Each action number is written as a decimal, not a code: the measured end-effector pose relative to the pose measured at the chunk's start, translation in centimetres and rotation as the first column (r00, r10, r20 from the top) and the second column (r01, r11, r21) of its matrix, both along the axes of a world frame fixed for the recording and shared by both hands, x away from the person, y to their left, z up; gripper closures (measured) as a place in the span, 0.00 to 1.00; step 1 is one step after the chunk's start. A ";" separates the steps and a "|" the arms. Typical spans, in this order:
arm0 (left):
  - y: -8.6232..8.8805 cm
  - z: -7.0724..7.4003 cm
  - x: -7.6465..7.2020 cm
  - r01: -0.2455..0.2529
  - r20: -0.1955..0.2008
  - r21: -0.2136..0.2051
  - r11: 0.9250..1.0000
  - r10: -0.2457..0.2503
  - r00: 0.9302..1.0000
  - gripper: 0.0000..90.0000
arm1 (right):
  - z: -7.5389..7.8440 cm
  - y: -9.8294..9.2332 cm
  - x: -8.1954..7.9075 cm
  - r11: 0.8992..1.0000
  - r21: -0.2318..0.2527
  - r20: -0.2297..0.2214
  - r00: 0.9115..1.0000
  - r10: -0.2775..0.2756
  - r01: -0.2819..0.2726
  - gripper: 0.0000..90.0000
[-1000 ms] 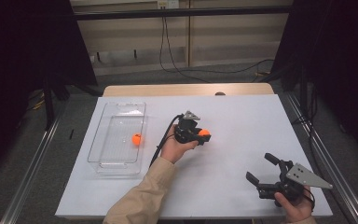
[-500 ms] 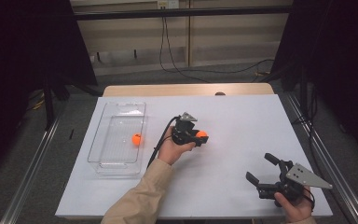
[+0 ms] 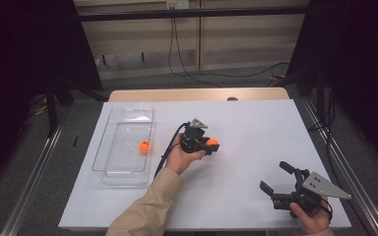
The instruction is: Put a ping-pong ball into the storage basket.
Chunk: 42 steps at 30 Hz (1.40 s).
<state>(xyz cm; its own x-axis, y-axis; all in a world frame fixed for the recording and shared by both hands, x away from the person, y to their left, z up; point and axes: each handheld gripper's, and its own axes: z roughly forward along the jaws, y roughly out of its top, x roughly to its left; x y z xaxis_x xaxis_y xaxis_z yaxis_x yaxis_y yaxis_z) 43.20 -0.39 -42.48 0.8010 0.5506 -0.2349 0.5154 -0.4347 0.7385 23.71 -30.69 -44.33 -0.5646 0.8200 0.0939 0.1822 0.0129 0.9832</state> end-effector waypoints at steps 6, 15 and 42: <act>0.0 0.2 -0.1 0.002 -0.005 -0.003 1.000 -0.002 1.000 0.57 | 0.0 0.0 0.0 1.000 -0.002 0.001 1.000 0.002 -0.002 0.03; 0.4 0.5 -0.1 0.000 -0.008 -0.003 1.000 0.000 1.000 0.57 | 0.0 0.1 0.0 1.000 -0.003 0.000 1.000 0.003 -0.003 0.03; 2.1 1.5 -0.1 -0.039 -0.022 -0.013 0.999 0.039 0.999 0.57 | 0.1 0.1 0.0 1.000 -0.008 0.005 1.000 0.004 -0.004 0.03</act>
<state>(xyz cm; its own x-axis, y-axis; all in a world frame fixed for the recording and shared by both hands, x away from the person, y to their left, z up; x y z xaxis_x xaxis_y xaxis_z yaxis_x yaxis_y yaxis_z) 43.14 1.72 -40.95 0.7738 0.5779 -0.2593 0.5473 -0.4042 0.7329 23.68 -30.59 -44.27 -0.5687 0.8182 0.0847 0.1775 0.0215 0.9839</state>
